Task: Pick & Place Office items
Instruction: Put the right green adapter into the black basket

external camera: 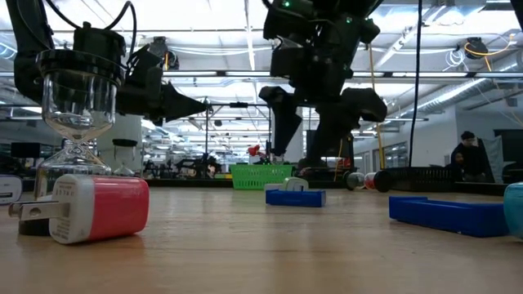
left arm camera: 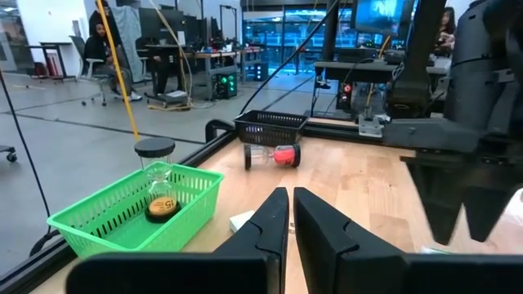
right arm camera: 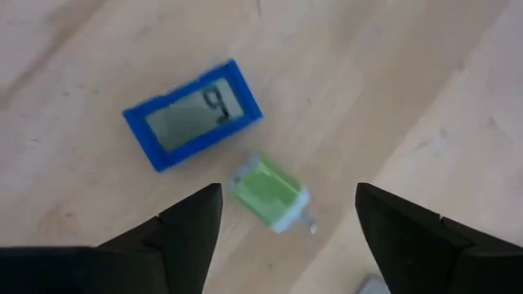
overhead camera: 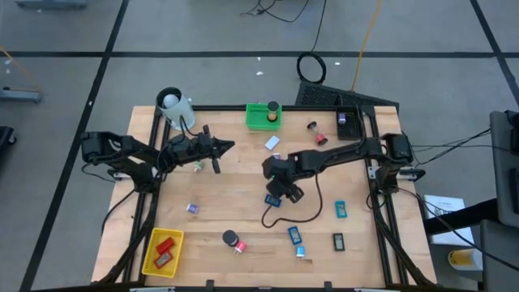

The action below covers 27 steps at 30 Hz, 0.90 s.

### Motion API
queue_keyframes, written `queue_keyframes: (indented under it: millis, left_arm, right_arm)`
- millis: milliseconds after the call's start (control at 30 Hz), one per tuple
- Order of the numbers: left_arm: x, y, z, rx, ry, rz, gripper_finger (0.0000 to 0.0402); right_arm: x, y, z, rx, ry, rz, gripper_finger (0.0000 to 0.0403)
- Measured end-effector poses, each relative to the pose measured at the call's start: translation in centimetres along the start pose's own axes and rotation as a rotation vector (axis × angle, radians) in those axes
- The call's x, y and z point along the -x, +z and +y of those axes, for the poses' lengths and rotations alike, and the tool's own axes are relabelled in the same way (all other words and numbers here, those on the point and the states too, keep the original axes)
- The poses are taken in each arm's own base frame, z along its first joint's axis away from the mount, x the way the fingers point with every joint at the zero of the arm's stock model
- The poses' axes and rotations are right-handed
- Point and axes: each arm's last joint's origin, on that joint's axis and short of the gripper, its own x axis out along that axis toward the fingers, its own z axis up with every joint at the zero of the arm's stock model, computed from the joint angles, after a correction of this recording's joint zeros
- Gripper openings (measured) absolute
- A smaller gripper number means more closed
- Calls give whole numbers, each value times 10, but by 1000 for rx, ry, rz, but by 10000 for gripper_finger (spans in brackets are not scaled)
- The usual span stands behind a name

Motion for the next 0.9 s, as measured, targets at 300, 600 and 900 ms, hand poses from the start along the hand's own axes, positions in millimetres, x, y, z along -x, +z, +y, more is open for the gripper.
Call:
queue_keyframes:
  millis: [300, 600, 900]
  left_arm:
    - [0, 0, 0, -4, -7, 0, 30]
    - [0, 0, 0, -1, -13, -1, 30]
    - [0, 0, 0, -1, -17, 1, 30]
  right_arm:
    - [-29, -3, 8, 211, 20, 104, 256]
    - [-43, 0, 15, 296, -13, 175, 237]
    - [-43, -1, 15, 122, 15, 143, 133]
